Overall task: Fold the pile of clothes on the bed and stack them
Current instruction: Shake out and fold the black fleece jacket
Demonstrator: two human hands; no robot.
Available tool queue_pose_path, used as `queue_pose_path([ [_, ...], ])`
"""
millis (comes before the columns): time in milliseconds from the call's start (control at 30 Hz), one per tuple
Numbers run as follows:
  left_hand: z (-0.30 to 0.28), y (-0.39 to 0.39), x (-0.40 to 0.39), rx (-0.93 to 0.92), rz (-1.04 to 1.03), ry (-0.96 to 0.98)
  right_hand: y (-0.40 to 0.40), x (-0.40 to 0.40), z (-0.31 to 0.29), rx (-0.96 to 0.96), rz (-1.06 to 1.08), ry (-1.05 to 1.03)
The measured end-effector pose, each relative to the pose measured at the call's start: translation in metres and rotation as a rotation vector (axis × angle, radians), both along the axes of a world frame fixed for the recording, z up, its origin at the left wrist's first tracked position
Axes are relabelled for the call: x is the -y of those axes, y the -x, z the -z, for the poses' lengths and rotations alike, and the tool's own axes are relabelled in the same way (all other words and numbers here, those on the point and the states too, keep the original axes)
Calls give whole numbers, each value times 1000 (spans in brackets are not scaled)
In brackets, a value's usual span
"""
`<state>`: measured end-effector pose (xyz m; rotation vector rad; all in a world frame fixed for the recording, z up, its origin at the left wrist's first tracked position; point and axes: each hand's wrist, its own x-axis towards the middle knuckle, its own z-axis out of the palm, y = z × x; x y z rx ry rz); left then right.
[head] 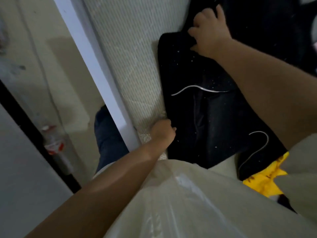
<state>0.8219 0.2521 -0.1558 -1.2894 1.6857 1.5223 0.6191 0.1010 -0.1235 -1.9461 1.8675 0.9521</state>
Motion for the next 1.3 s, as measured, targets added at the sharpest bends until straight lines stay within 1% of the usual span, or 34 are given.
queue_pose_path([
  [67, -2, 1, -3, -19, -163, -27, 1, -2, -4, 41, -30, 9],
  [133, -11, -1, 6, -53, -362, -30, 9, -9, -18, 37, 5, 65],
  [200, -27, 0, 29, -86, -439, 57, 25, -22, -44, -32, 123, 178],
  [267, -54, 10, 66, -130, -476, 211, 50, -43, -85, -124, 269, 301],
  [300, -73, 21, 87, -183, -484, 290, 65, -57, -109, -161, 345, 356],
  [400, -140, 69, 134, -392, -393, 460, 103, -106, -183, -251, 567, 519],
  [467, -190, 107, 142, -516, -297, 530, 118, -145, -236, -296, 715, 662],
  [567, -268, 158, 129, -684, -182, 591, 130, -210, -320, -401, 899, 902],
  [667, -345, 201, 102, -849, -77, 653, 126, -284, -397, -524, 1062, 1070],
  [733, -396, 225, 80, -1000, -2, 693, 112, -331, -442, -629, 1158, 1186],
  [833, -479, 252, 42, -1261, 91, 728, 80, -388, -506, -813, 1220, 1401],
  [900, -531, 261, 16, -1418, 114, 695, 56, -416, -549, -940, 1221, 1511],
  [967, -571, 262, -6, -1553, 149, 667, 32, -438, -584, -1052, 1202, 1608],
  [1067, -605, 253, -30, -1711, 231, 650, -1, -464, -617, -1197, 1165, 1640],
  [1133, -615, 245, -36, -1741, 249, 623, -21, -475, -626, -1238, 1180, 1611],
  [1200, -621, 239, -39, -1705, 253, 577, -36, -484, -624, -1242, 1247, 1532],
  [1300, -627, 228, -49, -1601, 254, 425, -51, -493, -605, -1233, 1313, 1458],
])
